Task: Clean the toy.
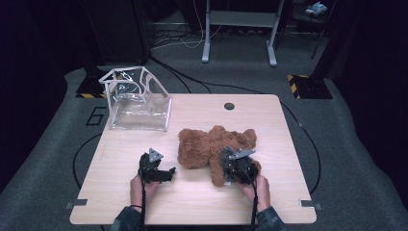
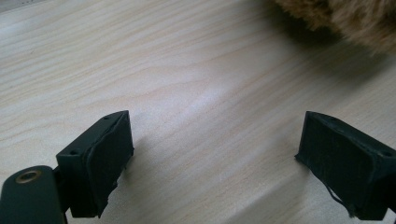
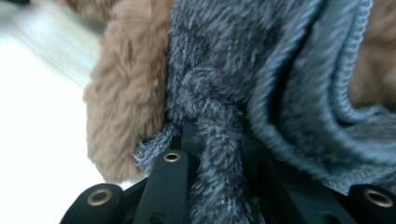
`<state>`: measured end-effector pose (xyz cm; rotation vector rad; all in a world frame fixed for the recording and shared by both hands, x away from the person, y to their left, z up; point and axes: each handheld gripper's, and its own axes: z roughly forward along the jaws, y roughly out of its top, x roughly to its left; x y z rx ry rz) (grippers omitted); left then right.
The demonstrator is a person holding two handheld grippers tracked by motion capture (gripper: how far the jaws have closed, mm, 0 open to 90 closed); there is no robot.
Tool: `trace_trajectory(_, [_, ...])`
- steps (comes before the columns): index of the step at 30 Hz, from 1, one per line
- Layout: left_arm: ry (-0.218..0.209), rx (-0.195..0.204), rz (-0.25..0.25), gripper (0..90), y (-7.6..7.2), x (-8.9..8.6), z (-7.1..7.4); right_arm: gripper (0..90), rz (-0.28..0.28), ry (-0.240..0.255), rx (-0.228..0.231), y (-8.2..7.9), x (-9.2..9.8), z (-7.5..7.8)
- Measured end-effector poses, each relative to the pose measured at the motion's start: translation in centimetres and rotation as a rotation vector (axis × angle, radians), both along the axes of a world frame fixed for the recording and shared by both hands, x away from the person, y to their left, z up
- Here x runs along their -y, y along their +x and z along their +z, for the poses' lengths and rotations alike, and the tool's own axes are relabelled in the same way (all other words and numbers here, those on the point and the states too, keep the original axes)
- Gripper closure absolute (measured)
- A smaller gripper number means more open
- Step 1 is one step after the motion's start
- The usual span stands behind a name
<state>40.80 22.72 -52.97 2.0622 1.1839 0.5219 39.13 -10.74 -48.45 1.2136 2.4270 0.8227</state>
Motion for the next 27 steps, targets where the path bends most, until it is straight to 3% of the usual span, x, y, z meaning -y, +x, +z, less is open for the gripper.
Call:
trace_trajectory(5, [-0.001, 0.003, 0.002, 9.8, 0.0, 0.0, 0.0, 77.3, 0.010, -0.031, -0.060, -0.2, 0.0, -1.2])
trace_trajectory(11, [-0.001, 0.005, 0.002, 9.7, 0.0, 0.0, 0.0, 77.1, 0.025, -0.025, -0.095, -0.8, 0.4, -0.4])
trace_trajectory(16, [0.000, 0.001, 0.000, 9.7, 0.0, 0.0, 0.0, 77.1, 0.017, 0.016, -0.033, -1.6, 1.2, 2.1])
trace_trajectory(21, [0.000, 0.000, 0.000, 9.8, 0.0, 0.0, 0.0, 76.8, -0.002, 0.073, 0.061, -1.7, 1.5, 4.9])
trace_trajectory(26, [0.000, 0.000, 0.000, 9.7, 0.0, 0.0, 0.0, 76.3, 0.009, 0.107, 0.107, -0.9, 0.1, 6.6])
trace_trajectory(27, [0.000, 0.001, 0.000, 9.7, 0.0, 0.0, 0.0, 76.2, 0.026, 0.095, 0.113, -0.6, -0.3, 6.7])
